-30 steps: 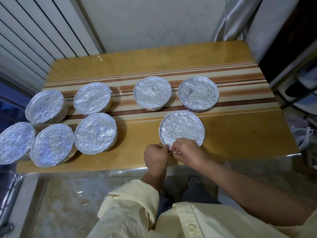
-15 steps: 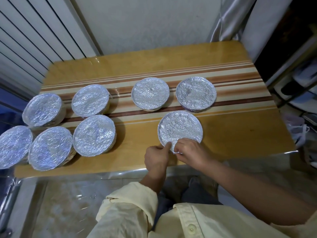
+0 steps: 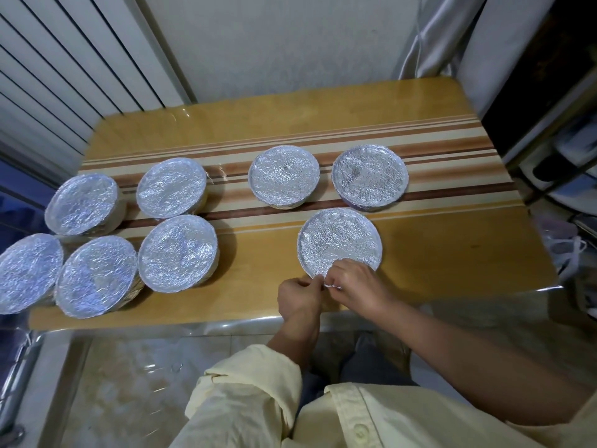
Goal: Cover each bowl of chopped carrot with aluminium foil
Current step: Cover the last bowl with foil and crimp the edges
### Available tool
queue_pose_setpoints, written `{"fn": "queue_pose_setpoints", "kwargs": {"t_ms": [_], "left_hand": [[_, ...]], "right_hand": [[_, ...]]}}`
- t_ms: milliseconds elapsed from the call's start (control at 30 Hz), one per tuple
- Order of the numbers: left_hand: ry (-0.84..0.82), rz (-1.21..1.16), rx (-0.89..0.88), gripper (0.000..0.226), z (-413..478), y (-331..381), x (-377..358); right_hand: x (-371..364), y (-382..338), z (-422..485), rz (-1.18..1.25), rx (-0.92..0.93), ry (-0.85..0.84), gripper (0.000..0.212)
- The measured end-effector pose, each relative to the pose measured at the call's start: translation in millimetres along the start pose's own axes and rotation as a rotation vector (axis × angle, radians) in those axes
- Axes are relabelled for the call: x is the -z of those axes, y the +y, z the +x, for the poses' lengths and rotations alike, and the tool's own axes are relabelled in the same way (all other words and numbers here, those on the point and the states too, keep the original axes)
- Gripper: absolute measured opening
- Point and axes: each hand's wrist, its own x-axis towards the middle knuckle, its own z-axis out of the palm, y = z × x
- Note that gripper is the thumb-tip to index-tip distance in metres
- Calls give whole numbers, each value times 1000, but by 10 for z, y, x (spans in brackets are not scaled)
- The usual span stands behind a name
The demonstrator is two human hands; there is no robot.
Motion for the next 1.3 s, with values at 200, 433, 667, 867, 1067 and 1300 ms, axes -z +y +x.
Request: {"fn": "queue_pose_setpoints", "kwargs": {"t_ms": [200, 433, 667, 867, 1067, 1300], "left_hand": [[10, -59, 34, 19, 30, 27, 0], [17, -81, 58, 22, 3, 73, 18], [11, -81, 69, 20, 49, 73, 18], [-11, -47, 13, 27, -61, 147, 78], [8, -38, -13, 26, -52, 97, 59], [18, -11, -34, 28, 22, 102, 45]], "right_hand": [[22, -31, 12, 27, -11, 11, 21], [73, 50, -57, 3, -48, 41, 18], [50, -144, 35, -154, -176, -37, 7], [63, -159, 90, -182, -151, -58, 14], [83, -138, 54, -113, -97, -16, 5], [169, 12, -81, -107, -4, -34, 28]]}}
